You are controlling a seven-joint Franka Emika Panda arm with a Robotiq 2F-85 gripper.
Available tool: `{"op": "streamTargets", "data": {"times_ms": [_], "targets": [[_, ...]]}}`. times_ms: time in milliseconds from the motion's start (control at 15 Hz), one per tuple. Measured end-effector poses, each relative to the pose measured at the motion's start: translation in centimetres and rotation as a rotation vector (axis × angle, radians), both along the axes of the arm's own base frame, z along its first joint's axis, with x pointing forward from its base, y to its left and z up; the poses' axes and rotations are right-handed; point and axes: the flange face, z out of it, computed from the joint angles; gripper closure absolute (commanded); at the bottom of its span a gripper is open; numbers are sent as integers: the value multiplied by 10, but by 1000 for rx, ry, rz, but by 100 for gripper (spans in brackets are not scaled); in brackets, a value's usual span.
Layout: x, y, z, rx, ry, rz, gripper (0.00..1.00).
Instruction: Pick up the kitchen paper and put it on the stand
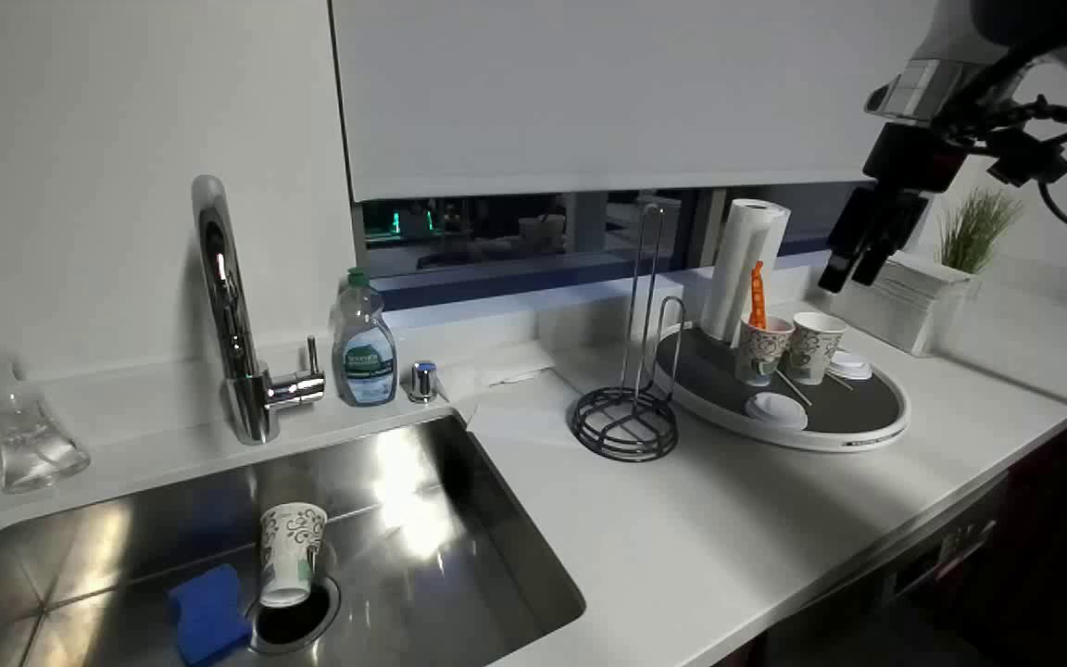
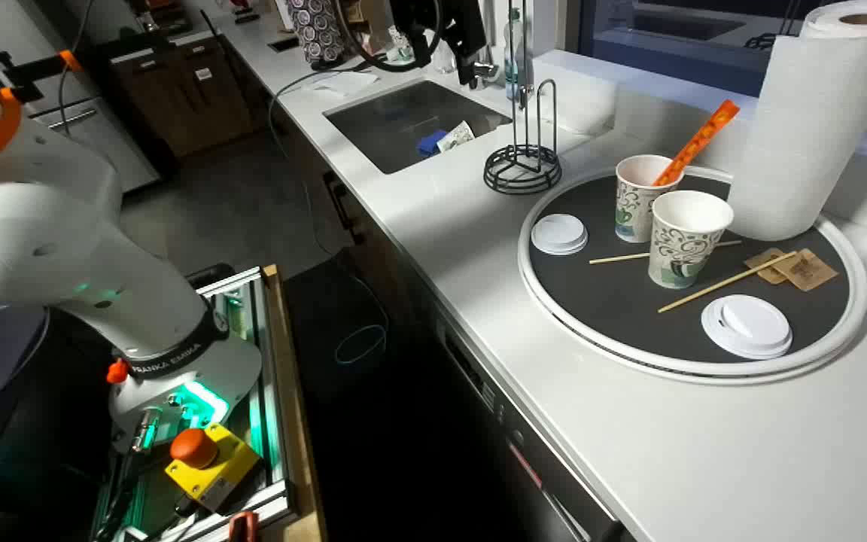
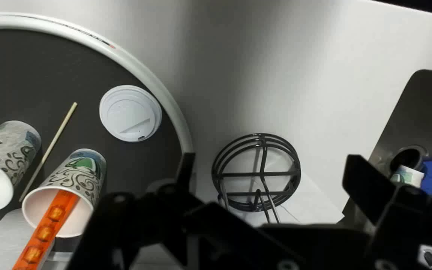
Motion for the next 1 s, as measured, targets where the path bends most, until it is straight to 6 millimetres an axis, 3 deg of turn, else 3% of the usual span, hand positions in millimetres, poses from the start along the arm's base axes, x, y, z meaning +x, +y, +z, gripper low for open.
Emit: {"op": "streamTargets", "data": {"times_ms": [667,867,1000], "targets": [[2,-1,2,-12,-20,0,0],[23,-13,22,-89,-204,1,0],[49,-32,42,-122,-343,-17,0]]}}
